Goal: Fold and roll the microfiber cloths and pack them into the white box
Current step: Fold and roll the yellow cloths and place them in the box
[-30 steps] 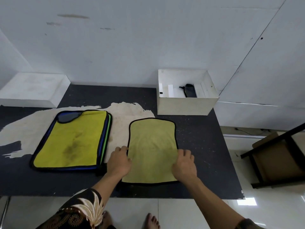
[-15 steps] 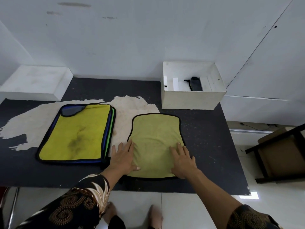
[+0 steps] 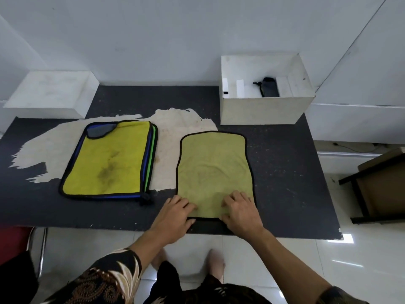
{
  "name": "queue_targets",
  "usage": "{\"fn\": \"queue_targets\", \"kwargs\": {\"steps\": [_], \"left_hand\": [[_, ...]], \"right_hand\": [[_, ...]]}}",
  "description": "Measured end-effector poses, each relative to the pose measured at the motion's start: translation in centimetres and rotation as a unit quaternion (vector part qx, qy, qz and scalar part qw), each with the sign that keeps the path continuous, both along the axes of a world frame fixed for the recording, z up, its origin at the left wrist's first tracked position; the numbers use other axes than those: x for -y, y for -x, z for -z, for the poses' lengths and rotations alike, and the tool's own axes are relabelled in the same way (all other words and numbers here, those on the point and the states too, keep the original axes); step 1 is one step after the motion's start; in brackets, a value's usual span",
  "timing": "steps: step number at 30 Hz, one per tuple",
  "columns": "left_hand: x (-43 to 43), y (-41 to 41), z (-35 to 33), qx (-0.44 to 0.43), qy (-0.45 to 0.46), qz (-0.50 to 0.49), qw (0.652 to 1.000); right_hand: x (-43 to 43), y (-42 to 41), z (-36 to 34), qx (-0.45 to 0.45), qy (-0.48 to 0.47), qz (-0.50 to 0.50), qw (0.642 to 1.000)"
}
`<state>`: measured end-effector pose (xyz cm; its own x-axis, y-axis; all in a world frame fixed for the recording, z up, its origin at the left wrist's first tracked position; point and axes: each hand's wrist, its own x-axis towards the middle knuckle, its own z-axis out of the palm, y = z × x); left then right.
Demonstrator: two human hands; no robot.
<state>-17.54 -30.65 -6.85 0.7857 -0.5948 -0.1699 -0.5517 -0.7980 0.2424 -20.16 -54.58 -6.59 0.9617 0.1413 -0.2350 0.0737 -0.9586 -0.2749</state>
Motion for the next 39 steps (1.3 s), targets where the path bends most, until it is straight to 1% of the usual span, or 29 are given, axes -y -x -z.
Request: {"fn": "queue_targets", "kwargs": {"steps": [4,8,10,13,15,17,23,26,28,31,38,39], "left_hand": [[0.8,0.0,-0.4,-0.009,-0.053,-0.004,0.999],[2.9,0.6,-1.3,-0.018,-0.112,-0.071,0.991],[3.4,0.8,-1.5,-0.025,-0.107,-0.102,0.989],[2.8,0.6,-1.4,-0.03,-0.033,-0.124,0.991],[1.9,0.3,-1.0,-0.022,0.02,-0.115,0.993],[1.0,-0.1,-0.9,-0.008,0.049,-0.096,0.994],[0.1,-1.2,-1.2,0.016,0.071,-0.041,0.996],[-0.5,-1.8,-1.2,0.019,0.052,-0.024,0.998],[-0.9,-1.9,-1.0,-0.011,0.026,-0.012,1.0],[-1.4,-1.6,-0.6,-0.071,-0.009,-0.02,0.997],[-1.6,-1.5,-1.4,-0.032,-0.049,-0.021,0.998],[-1.7,-1.5,-1.5,-0.038,-0.055,-0.024,0.997]], "right_hand": [[0.4,0.3,0.4,0.003,0.01,-0.037,0.999],[0.3,1.0,0.8,0.041,0.029,-0.037,0.998],[0.1,1.3,0.9,0.054,0.03,-0.026,0.998],[-0.2,1.6,0.8,0.061,0.024,-0.016,0.998],[-0.2,1.6,0.6,0.066,0.018,-0.017,0.998],[-0.1,1.5,0.4,0.065,0.014,-0.006,0.998],[-0.2,1.5,0.8,0.073,0.028,0.035,0.996],[1.2,1.5,1.0,0.088,0.045,0.036,0.994],[2.2,1.6,1.1,0.092,0.05,0.028,0.994],[3.0,1.5,0.9,0.079,0.054,0.023,0.995],[2.7,0.6,0.1,0.04,0.057,0.052,0.996],[2.8,0.7,0.1,0.038,0.058,0.055,0.996]]}}
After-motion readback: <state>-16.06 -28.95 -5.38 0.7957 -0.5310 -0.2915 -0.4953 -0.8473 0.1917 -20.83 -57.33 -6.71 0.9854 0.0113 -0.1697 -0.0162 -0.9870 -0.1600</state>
